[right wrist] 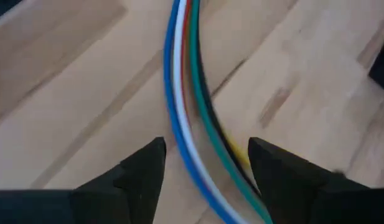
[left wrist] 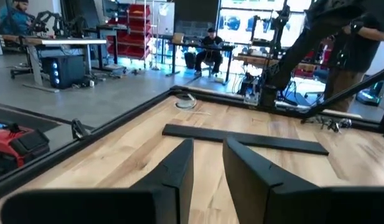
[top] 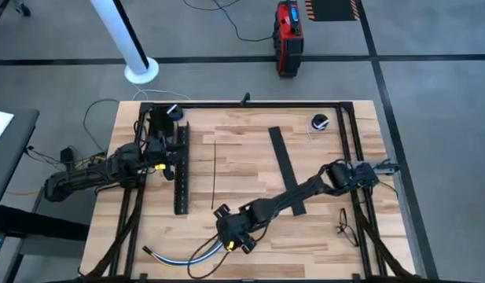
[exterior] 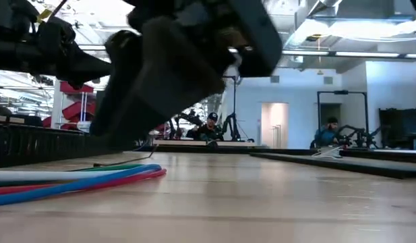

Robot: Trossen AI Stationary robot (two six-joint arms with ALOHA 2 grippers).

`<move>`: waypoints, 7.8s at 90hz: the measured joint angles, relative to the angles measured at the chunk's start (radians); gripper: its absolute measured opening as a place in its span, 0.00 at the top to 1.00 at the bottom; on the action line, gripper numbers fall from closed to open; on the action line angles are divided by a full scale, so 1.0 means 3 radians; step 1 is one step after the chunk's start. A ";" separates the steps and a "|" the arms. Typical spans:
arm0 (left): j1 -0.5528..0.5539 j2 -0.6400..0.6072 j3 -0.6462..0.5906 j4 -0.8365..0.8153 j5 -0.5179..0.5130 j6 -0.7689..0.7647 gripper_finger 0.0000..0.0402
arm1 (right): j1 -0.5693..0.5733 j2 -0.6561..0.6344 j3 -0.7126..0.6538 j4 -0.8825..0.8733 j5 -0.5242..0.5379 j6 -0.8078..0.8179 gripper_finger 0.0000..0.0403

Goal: Ziptie cables
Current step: Wrap the black zip tie on the cable

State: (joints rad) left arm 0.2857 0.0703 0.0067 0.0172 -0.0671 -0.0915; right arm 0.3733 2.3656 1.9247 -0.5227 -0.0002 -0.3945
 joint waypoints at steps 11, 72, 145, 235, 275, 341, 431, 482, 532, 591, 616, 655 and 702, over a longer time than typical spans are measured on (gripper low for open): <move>0.0000 0.0066 0.0000 0.0000 0.0000 -0.0001 0.80 | 0.0000 0.0161 0.0145 -0.0010 -0.0012 0.0000 0.44; 0.0000 0.0088 0.0000 0.0000 0.0000 -0.0008 0.80 | -0.0252 0.0471 0.0354 -0.0121 -0.0605 0.0349 0.82; 0.0000 0.0087 0.0000 -0.0002 0.0031 -0.0124 0.80 | -0.0168 0.0135 0.0324 -0.1705 -0.0342 0.0541 1.00; 0.0000 0.0087 0.0000 0.0014 0.0350 -0.0518 0.80 | -0.0246 -0.0478 0.0332 -0.1760 -0.0158 0.0984 0.98; -0.0107 0.0087 -0.0001 0.0007 0.0352 -0.0722 0.80 | -0.0123 -0.0340 0.0332 -0.1287 -0.0196 0.1360 0.59; -0.0251 0.0093 0.0000 -0.0007 0.0281 -0.0666 0.80 | -0.0163 -0.0001 0.0338 -0.0652 0.0276 0.1333 0.56; -0.0250 0.0090 0.0085 0.0116 0.0027 -0.0553 0.80 | -0.1356 0.0410 0.0337 0.0154 -0.0112 0.0697 1.00; -0.0250 0.0093 0.0098 0.0078 -0.0075 -0.0466 0.80 | -0.1295 0.0371 0.0346 -0.0462 -0.0053 0.0712 1.00; -0.0248 0.0093 0.0106 -0.0049 -0.0150 -0.0461 0.80 | -0.1273 0.0344 0.0345 -0.0858 -0.0020 0.0532 1.00; -0.0248 0.0094 0.0106 -0.0044 -0.0169 -0.0468 0.80 | -0.1239 0.0146 0.0313 -0.1079 0.0001 0.0561 1.00; -0.0248 0.0092 0.0111 -0.0023 -0.0154 -0.0482 0.80 | -0.1151 -0.0090 0.0319 -0.1090 0.0005 0.0579 1.00; -0.0250 0.0091 0.0113 -0.0036 -0.0125 -0.0559 0.80 | -0.0516 -0.0141 0.0326 -0.1311 -0.0126 0.0864 0.78; -0.0360 0.0092 0.0082 -0.0074 0.0026 -0.0733 0.80 | -0.0042 -0.0122 0.0332 -0.0782 -0.0308 0.1659 0.52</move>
State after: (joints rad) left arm 0.1775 0.0978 0.0311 -0.0048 -0.0593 -0.3115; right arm 0.3608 2.3291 2.0243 -0.7572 -0.0926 0.1031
